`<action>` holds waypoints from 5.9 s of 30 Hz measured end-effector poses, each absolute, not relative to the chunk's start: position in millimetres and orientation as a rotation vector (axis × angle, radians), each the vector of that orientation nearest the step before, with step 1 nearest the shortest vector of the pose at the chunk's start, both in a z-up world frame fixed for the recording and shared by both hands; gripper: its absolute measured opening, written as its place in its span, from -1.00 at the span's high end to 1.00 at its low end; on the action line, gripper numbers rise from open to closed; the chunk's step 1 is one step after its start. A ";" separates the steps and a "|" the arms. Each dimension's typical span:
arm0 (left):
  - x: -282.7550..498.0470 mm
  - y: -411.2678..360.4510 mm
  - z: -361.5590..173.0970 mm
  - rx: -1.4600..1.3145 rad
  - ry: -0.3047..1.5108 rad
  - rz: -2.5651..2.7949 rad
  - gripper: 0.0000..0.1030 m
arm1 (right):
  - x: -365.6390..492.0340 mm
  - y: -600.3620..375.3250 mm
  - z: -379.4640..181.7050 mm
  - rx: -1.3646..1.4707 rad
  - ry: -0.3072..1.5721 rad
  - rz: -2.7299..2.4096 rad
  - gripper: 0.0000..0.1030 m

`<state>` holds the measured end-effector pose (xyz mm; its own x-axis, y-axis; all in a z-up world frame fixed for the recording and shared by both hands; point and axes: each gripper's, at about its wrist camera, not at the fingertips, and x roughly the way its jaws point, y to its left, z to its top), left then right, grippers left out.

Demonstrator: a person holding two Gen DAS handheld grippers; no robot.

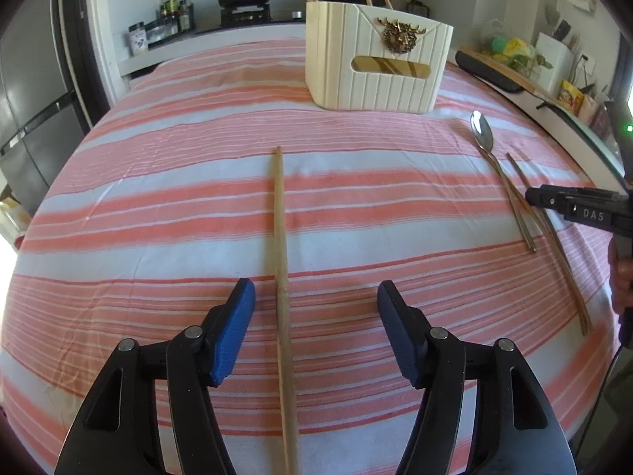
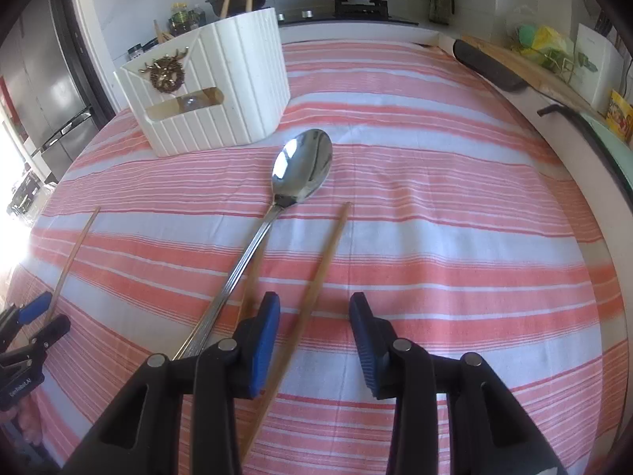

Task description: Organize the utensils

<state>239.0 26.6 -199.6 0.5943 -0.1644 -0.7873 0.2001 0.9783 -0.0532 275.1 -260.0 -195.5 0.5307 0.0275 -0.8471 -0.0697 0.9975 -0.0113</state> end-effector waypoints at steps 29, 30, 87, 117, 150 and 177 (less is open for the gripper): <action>298.5 44.3 -112.7 -0.033 0.805 -0.276 0.91 | 303.7 -286.0 -106.4 0.101 0.845 0.111 0.89; 291.9 47.1 -99.9 -0.046 0.774 -0.284 0.91 | 295.5 -285.7 -93.7 0.102 0.818 0.121 0.89; 479.7 -12.9 -32.4 -0.171 0.691 -0.290 0.90 | 468.5 -185.6 -16.7 -0.078 0.744 0.318 0.88; 231.5 -40.3 -148.5 -0.037 0.895 -0.404 -0.67 | 175.0 -297.3 -160.9 -0.029 0.830 0.001 -0.12; 282.2 -140.9 -192.6 0.229 0.910 -0.415 0.89 | 148.6 -285.2 -188.4 -0.141 0.928 -0.129 0.88; 231.2 8.2 -204.5 0.058 0.933 -0.102 -0.85 | 158.4 -323.8 -193.7 -0.020 0.872 -0.145 -0.14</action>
<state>231.2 8.2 -204.5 0.5915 -0.0625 -0.8039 0.1126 0.9936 0.0056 158.4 -323.8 -193.7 0.6339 -0.1355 -0.7615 0.1189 0.9899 -0.0772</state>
